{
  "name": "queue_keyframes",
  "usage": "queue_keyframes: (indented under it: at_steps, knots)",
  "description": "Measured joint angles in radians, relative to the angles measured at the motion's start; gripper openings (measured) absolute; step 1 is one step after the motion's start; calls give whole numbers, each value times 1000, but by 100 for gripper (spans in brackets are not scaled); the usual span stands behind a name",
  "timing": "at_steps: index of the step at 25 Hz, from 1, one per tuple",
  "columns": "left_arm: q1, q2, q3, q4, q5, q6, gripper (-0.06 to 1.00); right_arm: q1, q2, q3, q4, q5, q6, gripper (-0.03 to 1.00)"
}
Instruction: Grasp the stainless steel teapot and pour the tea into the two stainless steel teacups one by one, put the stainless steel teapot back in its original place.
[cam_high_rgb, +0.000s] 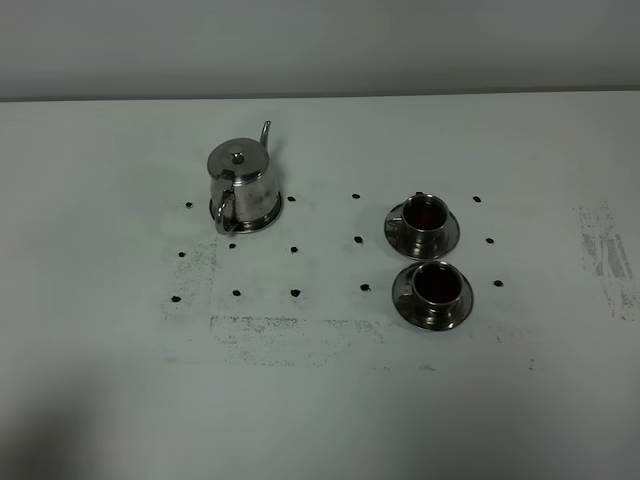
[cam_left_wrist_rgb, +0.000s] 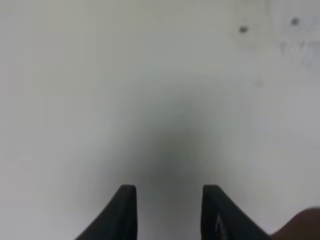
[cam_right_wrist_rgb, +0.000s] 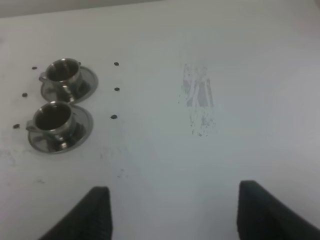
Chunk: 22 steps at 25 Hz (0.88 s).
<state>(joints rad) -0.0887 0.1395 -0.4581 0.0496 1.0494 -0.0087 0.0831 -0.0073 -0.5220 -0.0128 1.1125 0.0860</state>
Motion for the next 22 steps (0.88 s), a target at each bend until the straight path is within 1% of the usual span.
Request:
queue_keyframes:
  at_steps: [3,6,15,22]
  knots:
    - [20,-51,0,-22,1,-10,31,0,0,0,0,0,0,52]
    - [36,-67,1,-25,3,-12,31,0,0,0,0,0,0,52]
    - [37,-141,1,-26,8,-14,31,0,0,0,0,0,0,52]
    - [37,-142,1,-27,10,-14,31,0,0,0,0,0,0,52]
